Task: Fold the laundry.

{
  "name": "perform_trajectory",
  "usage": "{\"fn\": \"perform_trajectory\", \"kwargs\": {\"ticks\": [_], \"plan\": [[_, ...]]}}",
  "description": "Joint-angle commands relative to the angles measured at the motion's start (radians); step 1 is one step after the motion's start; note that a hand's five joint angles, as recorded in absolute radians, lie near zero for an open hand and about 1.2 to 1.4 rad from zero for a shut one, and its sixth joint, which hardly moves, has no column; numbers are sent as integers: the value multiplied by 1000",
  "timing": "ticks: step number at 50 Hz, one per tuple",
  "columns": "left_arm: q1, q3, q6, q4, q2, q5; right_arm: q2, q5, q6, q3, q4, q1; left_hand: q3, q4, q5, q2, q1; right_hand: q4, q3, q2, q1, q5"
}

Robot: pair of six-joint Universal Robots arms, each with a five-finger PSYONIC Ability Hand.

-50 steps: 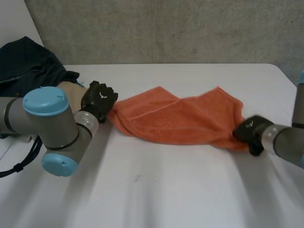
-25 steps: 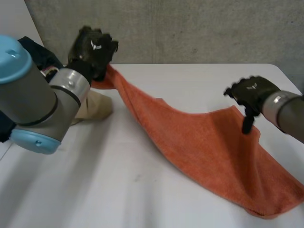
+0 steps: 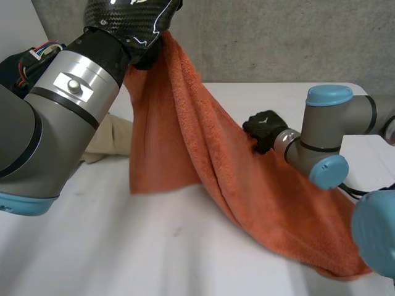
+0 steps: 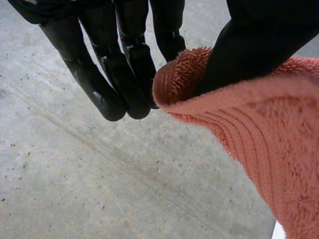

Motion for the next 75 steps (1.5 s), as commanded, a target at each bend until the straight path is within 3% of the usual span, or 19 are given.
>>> {"fn": "perform_trajectory", "kwargs": {"ticks": [1,7,12,16,22,29,32,37,48,51,59,72,75], "plan": [[68,24,26,3,-60,34,4,200,-15,-213,-78,-35,208,197,240,198,238,291,287,268,274,289],[122,188,92,33,-184,31,-149,210,-15,-218,-249,-50,208,197,240,198,238,291,287,268,274,289],[126,422,111,0,-272,-61,-307,213,-34,-134,-419,-68,208,197,240,198,238,291,287,268,274,289],[123,528,91,-58,-309,-124,-405,217,-61,-32,-450,-85,208,197,240,198,238,291,287,268,274,289],[122,457,43,-144,-294,-134,-551,199,-53,214,-416,-120,208,197,240,198,238,291,287,268,274,289],[123,99,-3,-135,-215,-86,-686,95,-15,648,-364,-162,208,197,240,198,238,291,287,268,274,289],[122,-45,-11,-83,-212,-57,-688,27,-10,811,-367,-183,208,197,240,198,238,291,287,268,274,289],[125,-149,-1,-7,-272,-38,-594,-51,-25,917,-395,-197,208,197,240,198,238,291,287,268,274,289],[155,-116,17,-71,-381,-81,-426,33,17,797,-329,-242,208,197,240,198,238,291,287,268,274,289],[160,-117,16,-82,-364,-81,-424,58,102,776,-310,-258,208,197,240,198,238,18,14,-5,1,16],[163,-122,-4,-80,-314,-80,-403,52,295,722,-286,-278,208,197,240,198,238,-223,-227,-246,-240,-225],[186,-117,-33,-88,-287,-74,-344,4,429,578,54,-311,208,197,240,198,238,-613,-618,-636,-631,-616],[188,-116,-35,-88,-287,-71,-347,6,453,576,79,-312,208,197,240,198,238,-605,-609,-628,-622,-607]]}}
